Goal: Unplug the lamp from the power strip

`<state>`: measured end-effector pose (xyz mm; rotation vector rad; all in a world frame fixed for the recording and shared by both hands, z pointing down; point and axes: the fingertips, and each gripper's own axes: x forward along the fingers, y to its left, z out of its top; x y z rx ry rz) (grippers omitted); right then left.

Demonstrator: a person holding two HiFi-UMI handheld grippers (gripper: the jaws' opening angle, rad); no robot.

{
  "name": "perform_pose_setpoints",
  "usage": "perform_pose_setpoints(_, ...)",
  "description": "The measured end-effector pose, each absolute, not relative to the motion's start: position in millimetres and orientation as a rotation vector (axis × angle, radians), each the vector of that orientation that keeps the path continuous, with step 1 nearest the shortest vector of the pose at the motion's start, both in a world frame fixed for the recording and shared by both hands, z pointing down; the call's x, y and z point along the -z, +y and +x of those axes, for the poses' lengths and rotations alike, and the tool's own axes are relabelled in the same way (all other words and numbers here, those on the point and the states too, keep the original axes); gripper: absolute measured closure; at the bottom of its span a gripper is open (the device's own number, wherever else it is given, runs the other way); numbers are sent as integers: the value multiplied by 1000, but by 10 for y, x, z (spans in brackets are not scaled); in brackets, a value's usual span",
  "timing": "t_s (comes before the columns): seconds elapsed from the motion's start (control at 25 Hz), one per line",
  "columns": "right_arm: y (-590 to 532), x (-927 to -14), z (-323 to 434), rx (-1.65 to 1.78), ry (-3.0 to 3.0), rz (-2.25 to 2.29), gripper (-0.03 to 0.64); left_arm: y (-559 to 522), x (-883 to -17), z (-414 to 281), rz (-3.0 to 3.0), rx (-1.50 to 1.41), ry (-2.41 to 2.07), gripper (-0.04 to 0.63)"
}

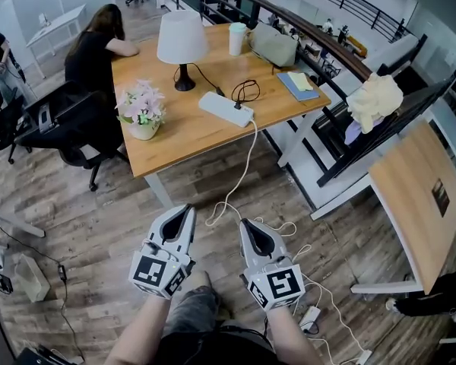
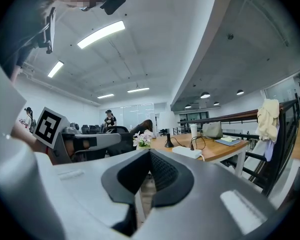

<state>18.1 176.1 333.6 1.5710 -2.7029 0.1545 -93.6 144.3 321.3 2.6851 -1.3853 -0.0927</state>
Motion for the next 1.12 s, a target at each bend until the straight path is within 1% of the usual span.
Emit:
perform_pose_setpoints(0.76, 952, -3424, -44, -175, -2657, 1635, 609, 582, -3332, -1098, 2727, 101, -1296, 598)
perform_pose_setpoints(1.12, 724, -3476, 16, -182, -2633, 1649, 609, 330, -3367, -1074, 2722, 106, -1274, 598)
